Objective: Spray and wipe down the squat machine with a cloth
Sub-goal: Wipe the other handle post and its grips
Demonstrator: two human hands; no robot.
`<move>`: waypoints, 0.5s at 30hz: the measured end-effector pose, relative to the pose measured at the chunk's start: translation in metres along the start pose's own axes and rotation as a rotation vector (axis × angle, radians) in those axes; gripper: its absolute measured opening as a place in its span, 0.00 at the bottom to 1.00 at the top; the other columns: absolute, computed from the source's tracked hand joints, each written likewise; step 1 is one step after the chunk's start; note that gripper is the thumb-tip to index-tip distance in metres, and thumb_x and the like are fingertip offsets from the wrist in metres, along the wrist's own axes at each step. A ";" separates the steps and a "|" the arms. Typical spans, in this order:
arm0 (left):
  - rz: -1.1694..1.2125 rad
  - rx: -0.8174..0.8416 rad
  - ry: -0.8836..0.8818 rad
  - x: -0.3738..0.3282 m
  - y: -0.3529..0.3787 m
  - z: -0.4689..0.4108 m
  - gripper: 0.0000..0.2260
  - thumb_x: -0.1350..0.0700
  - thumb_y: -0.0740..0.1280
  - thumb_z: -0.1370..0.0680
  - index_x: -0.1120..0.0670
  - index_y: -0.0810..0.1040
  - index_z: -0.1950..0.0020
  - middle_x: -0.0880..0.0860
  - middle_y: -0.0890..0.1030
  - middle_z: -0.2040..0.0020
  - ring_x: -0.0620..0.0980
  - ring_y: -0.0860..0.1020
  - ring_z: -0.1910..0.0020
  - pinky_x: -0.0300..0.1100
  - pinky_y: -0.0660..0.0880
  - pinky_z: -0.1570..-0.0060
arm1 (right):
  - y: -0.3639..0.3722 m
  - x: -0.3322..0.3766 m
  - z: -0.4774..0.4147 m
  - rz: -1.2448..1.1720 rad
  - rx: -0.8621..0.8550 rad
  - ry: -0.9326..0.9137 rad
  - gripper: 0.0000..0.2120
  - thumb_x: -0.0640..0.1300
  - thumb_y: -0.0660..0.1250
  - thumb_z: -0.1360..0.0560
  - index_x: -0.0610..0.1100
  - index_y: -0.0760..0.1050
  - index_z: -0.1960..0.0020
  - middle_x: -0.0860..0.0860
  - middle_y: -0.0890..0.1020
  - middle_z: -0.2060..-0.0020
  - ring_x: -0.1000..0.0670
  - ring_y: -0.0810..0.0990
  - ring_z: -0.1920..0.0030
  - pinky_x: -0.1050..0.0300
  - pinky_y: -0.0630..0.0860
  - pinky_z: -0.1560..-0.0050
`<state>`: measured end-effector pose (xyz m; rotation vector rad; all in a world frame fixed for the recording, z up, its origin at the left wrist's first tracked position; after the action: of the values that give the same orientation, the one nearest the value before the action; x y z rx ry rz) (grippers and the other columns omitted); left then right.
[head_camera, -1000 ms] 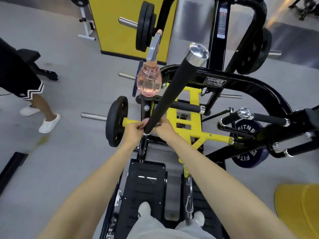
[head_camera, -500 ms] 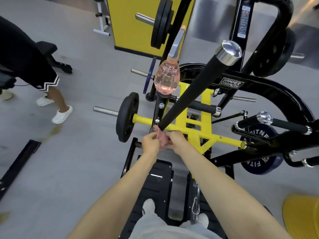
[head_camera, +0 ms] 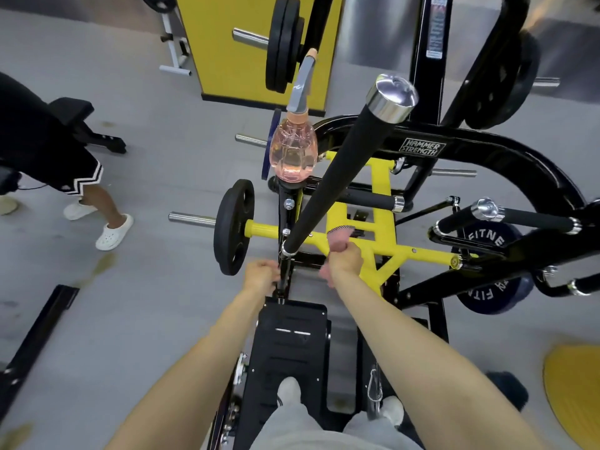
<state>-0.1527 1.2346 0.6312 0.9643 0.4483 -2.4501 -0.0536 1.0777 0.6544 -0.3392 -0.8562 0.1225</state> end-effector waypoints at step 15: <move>-0.106 -0.021 -0.046 0.015 -0.024 -0.006 0.11 0.68 0.58 0.22 0.59 0.77 0.46 0.55 0.79 0.58 0.47 0.77 0.62 0.42 0.71 0.61 | 0.065 -0.018 0.011 -0.071 0.177 0.034 0.13 0.33 0.62 0.25 0.35 0.77 0.42 0.44 0.79 0.52 0.46 0.77 0.53 0.58 0.70 0.55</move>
<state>-0.1720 1.2526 0.6192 0.8947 0.5212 -2.5512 -0.0721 1.1374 0.6258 -0.1446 -0.8165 0.1250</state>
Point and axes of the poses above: each hand's wrist, its own z-axis away from the middle knuckle, its own y-axis out of the palm, x = y × z, the point moved 5 cm from there along -z, towards the middle knuckle
